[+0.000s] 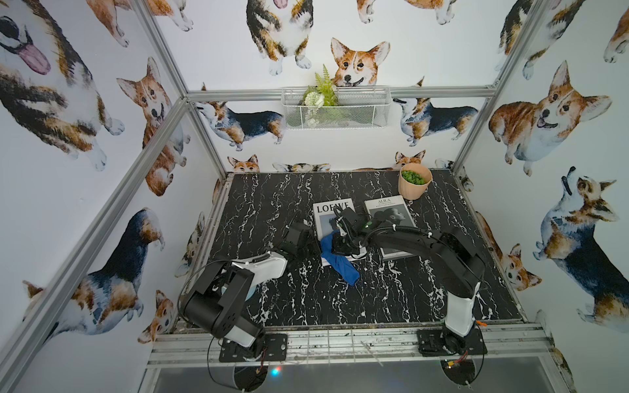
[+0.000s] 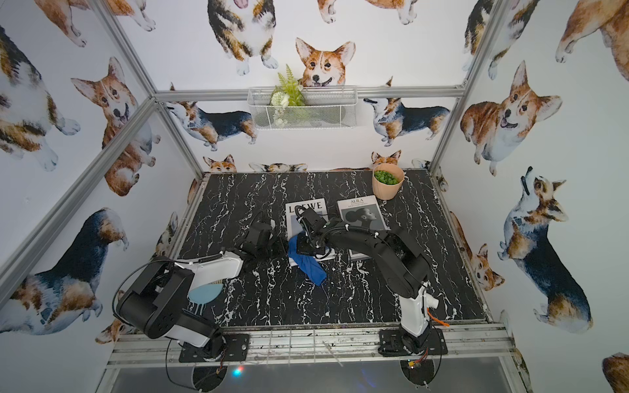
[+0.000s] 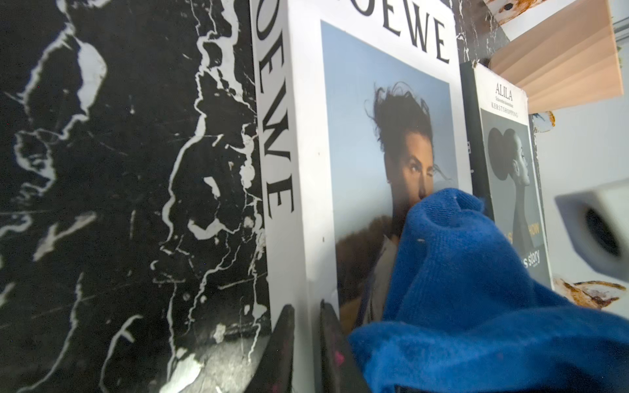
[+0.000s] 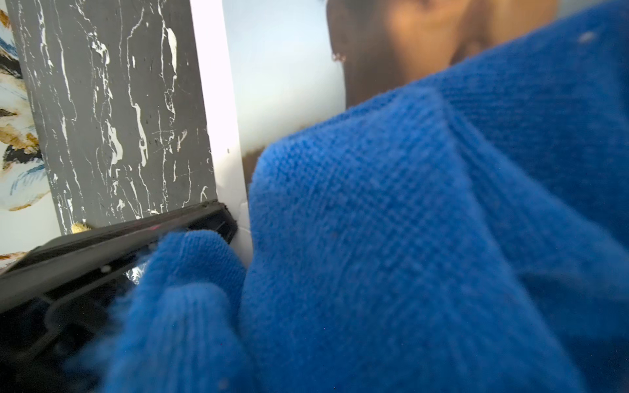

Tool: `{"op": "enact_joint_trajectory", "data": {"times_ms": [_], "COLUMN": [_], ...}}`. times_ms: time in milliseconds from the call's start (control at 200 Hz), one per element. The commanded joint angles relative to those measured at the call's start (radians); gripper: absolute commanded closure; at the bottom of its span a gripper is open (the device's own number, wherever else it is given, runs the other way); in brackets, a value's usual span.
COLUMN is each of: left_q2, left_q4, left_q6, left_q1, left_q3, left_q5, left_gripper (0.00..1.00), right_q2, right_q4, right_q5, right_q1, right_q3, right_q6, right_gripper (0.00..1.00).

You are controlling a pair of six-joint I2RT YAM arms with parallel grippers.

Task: Wipe the cover of the book
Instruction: Wipe the dirt from the cover of the book.

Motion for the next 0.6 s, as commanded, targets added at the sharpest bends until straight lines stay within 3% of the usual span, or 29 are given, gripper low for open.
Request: {"op": "enact_joint_trajectory", "data": {"times_ms": [0, 240, 370, 596], "left_q2": [0.010, 0.005, 0.001, -0.014], "left_q4": [-0.224, -0.223, -0.223, -0.233], "left_q6": [0.009, 0.009, 0.008, 0.008], "left_q1": [0.000, 0.000, 0.000, 0.000], "left_q3": [-0.018, -0.030, -0.036, -0.037], "left_q5": [-0.051, -0.051, -0.053, -0.057], "left_gripper": [0.82, 0.82, 0.82, 0.82], "right_q2": [-0.035, -0.156, -0.105, 0.083], "right_q4": [-0.266, -0.275, -0.234, -0.259], "right_q5": [0.040, 0.078, 0.025, -0.005], "right_q1": [-0.056, -0.224, -0.192, -0.075], "right_q3": [-0.084, -0.209, -0.170, 0.080], "right_q6": [-0.027, -0.060, -0.039, -0.026], "right_gripper": [1.00, 1.00, 1.00, 1.00]}}
